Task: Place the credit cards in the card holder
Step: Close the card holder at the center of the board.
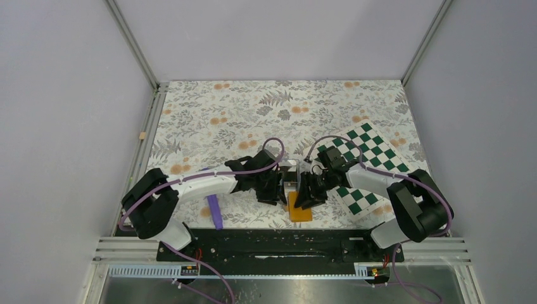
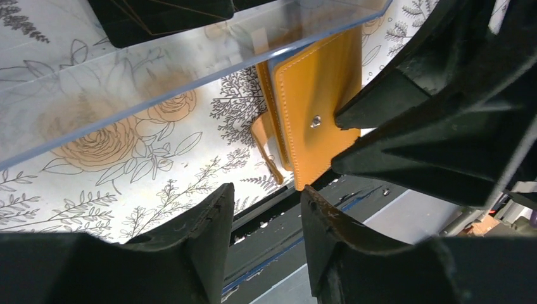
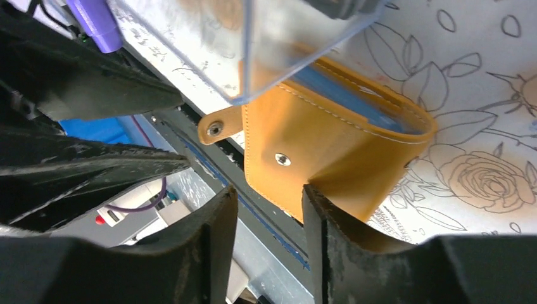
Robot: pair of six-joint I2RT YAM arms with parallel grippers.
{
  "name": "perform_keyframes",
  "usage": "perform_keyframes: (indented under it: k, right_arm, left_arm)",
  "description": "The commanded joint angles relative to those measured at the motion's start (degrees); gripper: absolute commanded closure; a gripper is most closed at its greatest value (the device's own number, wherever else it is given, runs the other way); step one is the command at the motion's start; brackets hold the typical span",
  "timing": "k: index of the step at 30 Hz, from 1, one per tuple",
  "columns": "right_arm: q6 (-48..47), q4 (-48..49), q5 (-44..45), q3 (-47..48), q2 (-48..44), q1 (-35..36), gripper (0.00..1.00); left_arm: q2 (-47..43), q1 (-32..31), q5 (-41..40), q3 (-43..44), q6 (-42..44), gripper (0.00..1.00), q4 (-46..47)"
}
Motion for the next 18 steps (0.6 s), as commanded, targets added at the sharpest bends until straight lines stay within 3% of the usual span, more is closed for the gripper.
perform_keyframes:
  k: [1,5,11,16,18]
  right_arm:
    - [0.7,-2.5,5.8,-0.6,1.7,1.4,0.57]
    - [1.7,-4.8,9.3,0.4,5.0,3.0,0.70]
    - [3.2,-6.8,13.1,1.8,7.5,5.4,0.77]
    - [4.4,-6.5,14.3,1.2,5.9,5.4,0.78]
    - [5.6,-5.7,13.9,0.6,4.7,5.4,0.77]
  left_arm:
    - [1.1,0.4,2.7,0.1,-1.2,0.58,5.2]
    - [3.1,0.5,3.7,0.6,-1.2,0.68,6.3]
    - [5.1,0.5,7.9,-0.3,-3.4,0.78,11.5]
    - [6.3,0.2,10.7,-2.1,-6.3,0.80,17.7]
    - [6.6,0.1,11.4,-2.5,-6.9,0.75,19.2]
